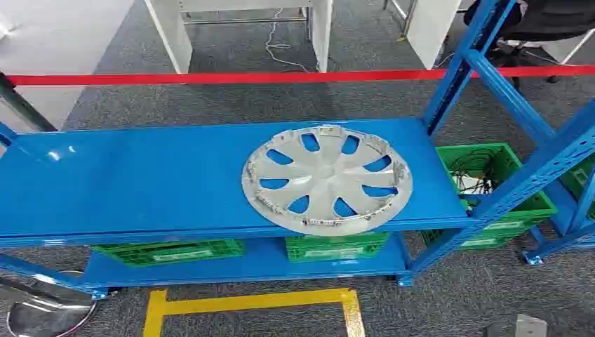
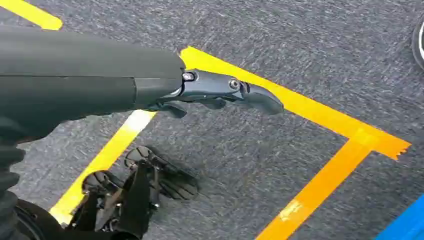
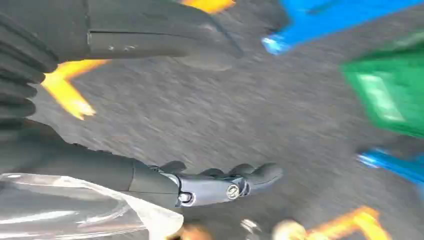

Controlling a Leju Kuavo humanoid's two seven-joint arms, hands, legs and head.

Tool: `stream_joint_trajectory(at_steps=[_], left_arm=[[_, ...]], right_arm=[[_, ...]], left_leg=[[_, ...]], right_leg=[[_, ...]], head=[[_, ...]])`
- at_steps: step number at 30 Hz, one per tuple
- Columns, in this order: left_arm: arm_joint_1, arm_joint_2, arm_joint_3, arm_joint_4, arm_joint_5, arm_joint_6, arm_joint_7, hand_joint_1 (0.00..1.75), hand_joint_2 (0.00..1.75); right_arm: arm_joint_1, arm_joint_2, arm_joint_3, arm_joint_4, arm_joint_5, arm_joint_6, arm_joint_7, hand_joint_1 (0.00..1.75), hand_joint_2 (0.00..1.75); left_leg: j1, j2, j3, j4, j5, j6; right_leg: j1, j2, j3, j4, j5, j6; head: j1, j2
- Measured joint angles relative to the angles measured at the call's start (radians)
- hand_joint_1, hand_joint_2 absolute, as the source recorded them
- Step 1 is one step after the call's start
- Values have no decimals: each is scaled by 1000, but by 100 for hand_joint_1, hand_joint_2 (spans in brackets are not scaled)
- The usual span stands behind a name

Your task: Take the parts from the cabinet and place them on the table.

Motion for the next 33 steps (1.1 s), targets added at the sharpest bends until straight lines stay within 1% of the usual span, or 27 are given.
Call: stream_joint_trajectory(at_steps=[12, 17, 22, 25, 29, 31, 33], left_arm=[[-27, -24, 79, 22, -32, 42, -70, 0, 175], [-39, -34, 113, 32, -47, 59, -100, 0, 175], [-49, -42, 137, 41, -65, 69, -125, 0, 175], [-53, -45, 145, 44, -81, 70, -137, 0, 175], [-60, -48, 161, 50, -107, 67, -150, 0, 175], [-62, -49, 161, 51, -119, 62, -156, 0, 175], [-64, -50, 161, 52, -133, 59, -158, 0, 175]], right_arm=[[93, 59, 20, -411, 71, -131, -104, 0, 175], [132, 82, 46, -591, 105, -187, -149, 0, 175], [165, 101, 104, -743, 180, -233, -187, 0, 175], [177, 105, 152, -800, 257, -257, -205, 0, 175], [183, 105, 229, -833, 375, -284, -223, 0, 175], [182, 101, 267, -834, 429, -294, -220, 0, 175], [179, 89, 311, -834, 485, -302, -202, 0, 175]], left_leg=[[0, 0, 0, 0, 0, 0], [0, 0, -1, 0, 0, 0], [0, 0, -1, 0, 0, 0], [0, 0, -1, 0, 0, 0], [0, 0, -1, 0, 0, 0], [0, 0, -1, 0, 0, 0], [0, 0, -1, 0, 0, 0]], right_leg=[[0, 0, 0, 0, 0, 0], [0, 0, -1, 0, 0, 0], [0, 0, -1, 0, 0, 0], [0, 0, -1, 0, 0, 0], [0, 1, -1, 0, 0, 0], [0, 0, -1, 0, 0, 0], [0, 0, -1, 0, 0, 0]], head=[[0, 0], [0, 0], [0, 0], [0, 0], [0, 0], [0, 0], [0, 0]])
